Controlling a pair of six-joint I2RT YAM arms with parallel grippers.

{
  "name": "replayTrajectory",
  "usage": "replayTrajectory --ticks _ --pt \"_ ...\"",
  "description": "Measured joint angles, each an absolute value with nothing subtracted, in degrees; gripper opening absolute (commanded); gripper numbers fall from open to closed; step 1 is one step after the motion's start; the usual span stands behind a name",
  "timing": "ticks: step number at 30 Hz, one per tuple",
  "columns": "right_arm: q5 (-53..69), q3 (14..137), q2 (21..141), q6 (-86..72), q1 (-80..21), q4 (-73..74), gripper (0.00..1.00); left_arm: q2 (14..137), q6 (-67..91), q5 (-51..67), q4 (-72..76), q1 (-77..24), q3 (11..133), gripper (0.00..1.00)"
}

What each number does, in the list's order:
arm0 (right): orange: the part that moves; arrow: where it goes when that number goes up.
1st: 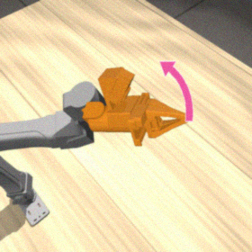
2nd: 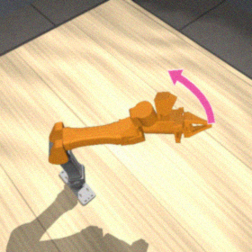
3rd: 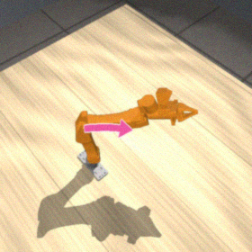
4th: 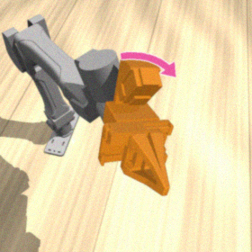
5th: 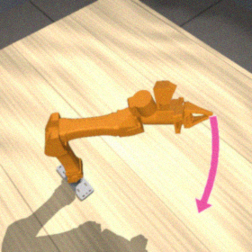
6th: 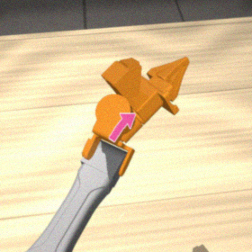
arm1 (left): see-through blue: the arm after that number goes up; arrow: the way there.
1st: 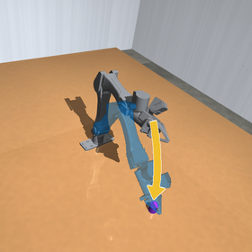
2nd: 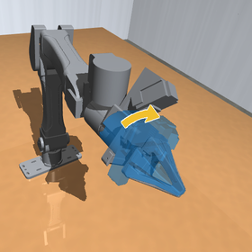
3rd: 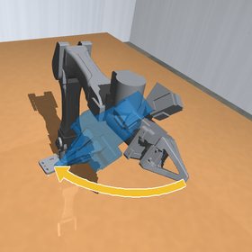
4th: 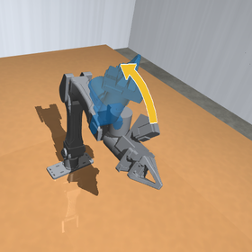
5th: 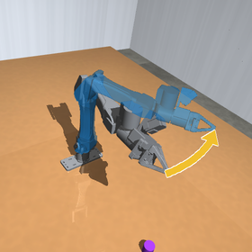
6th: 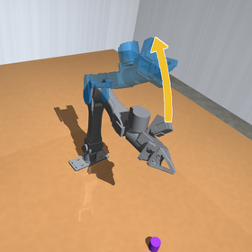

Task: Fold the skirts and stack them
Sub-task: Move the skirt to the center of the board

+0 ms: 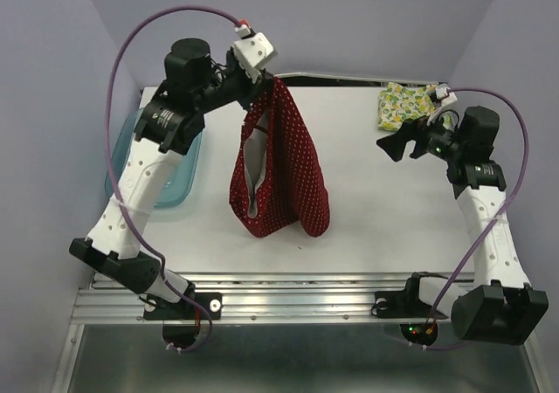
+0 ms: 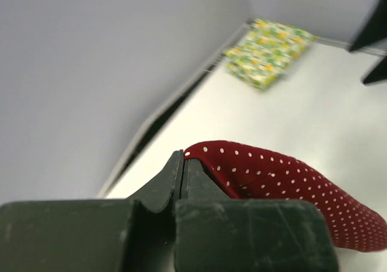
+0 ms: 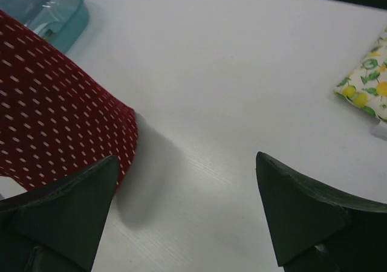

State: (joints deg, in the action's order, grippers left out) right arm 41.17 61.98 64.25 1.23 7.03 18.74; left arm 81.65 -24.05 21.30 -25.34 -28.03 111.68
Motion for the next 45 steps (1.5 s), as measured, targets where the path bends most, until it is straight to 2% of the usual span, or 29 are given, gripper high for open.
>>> replayTrajectory --ticks 6,11,14,21,27,31,32,36,41,45 --pt "53.3 66.0 61.5 -3.4 7.0 13.7 0.99 88.3 -20.1 37.9 -26.9 -28.7 105.7 0.00" --pt "59.4 67.8 62.4 -7.0 5.2 8.8 0.97 91.1 -18.1 43.6 -26.3 -29.6 106.0 0.00" --pt "59.1 68.2 64.1 -7.6 1.6 8.4 0.93 92.6 -16.9 45.3 -26.3 -29.9 107.4 0.00" --pt "55.4 70.1 70.5 -10.9 -6.0 5.6 0.93 95.6 -15.0 48.3 -26.0 -30.2 110.1 0.00" --pt "53.8 80.7 79.1 -5.9 -13.2 7.4 0.92 96.9 -15.0 50.8 -26.9 -31.2 111.3 0.00" --pt "53.3 83.6 80.9 -0.6 -18.2 10.5 0.82 97.9 -15.5 52.0 -28.1 -31.8 111.8 0.00" --pt "53.0 83.9 81.1 0.6 -19.1 11.4 0.74 98.5 -15.8 52.4 -28.8 -31.8 112.4 0.00" --pt "51.4 84.0 81.7 7.0 -22.3 16.4 0.60 100.5 -16.8 53.5 -30.8 -31.9 114.8 0.00" --pt "49.8 84.1 82.9 12.6 -23.0 21.3 0.59 101.4 -18.3 55.8 -32.5 -31.9 115.7 0.00" --pt "48.8 84.1 83.2 15.4 -22.9 24.5 0.50 101.5 -20.2 57.7 -34.3 -31.9 116.3 0.00"
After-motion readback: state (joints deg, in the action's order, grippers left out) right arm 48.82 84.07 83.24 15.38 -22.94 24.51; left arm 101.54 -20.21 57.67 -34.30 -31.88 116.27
